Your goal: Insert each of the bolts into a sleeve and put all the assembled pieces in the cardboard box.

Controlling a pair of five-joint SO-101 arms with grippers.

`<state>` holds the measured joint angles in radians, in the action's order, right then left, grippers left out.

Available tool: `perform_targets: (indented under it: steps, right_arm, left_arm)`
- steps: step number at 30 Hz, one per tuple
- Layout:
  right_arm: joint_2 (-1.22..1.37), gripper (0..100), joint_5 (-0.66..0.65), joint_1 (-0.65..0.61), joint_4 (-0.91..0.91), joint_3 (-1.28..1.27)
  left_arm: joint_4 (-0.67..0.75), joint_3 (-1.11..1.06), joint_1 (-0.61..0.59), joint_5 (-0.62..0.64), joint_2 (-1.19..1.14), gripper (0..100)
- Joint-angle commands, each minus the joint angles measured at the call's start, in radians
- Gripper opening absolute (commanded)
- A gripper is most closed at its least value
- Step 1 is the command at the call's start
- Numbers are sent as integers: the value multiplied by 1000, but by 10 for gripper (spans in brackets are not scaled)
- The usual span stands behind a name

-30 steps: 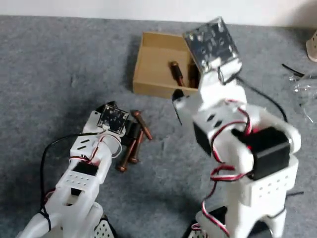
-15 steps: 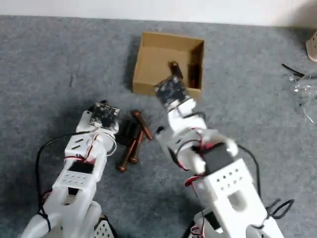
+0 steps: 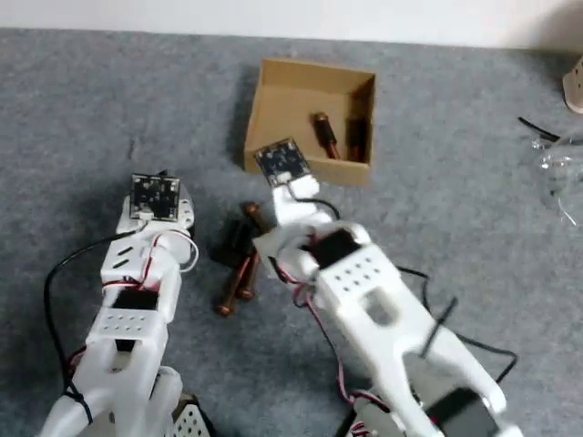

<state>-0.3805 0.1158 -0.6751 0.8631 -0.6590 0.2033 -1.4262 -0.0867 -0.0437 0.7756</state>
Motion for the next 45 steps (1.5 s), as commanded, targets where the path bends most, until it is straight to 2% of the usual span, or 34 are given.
perform_targets:
  steps: [1,7,13,31,37,45]
  right_arm:
    - [104,260,152,-53,-30,133]
    - [311,260,316,-91,-28,315]
    - [479,260,407,-93,-25,437]
    - [545,259,411,-140,24,453]
    - [545,133,407,-113,24,456]
    - [547,130,408,-94,19,452]
  left_arm:
    - [12,74,-48,69,-1,7]
    - [17,77,-82,118,-1,7]
    - [12,77,-82,117,-1,7]
    - [12,74,-79,117,-1,7]
    - [12,74,-77,117,-1,7]
    - [12,74,-77,117,-1,7]
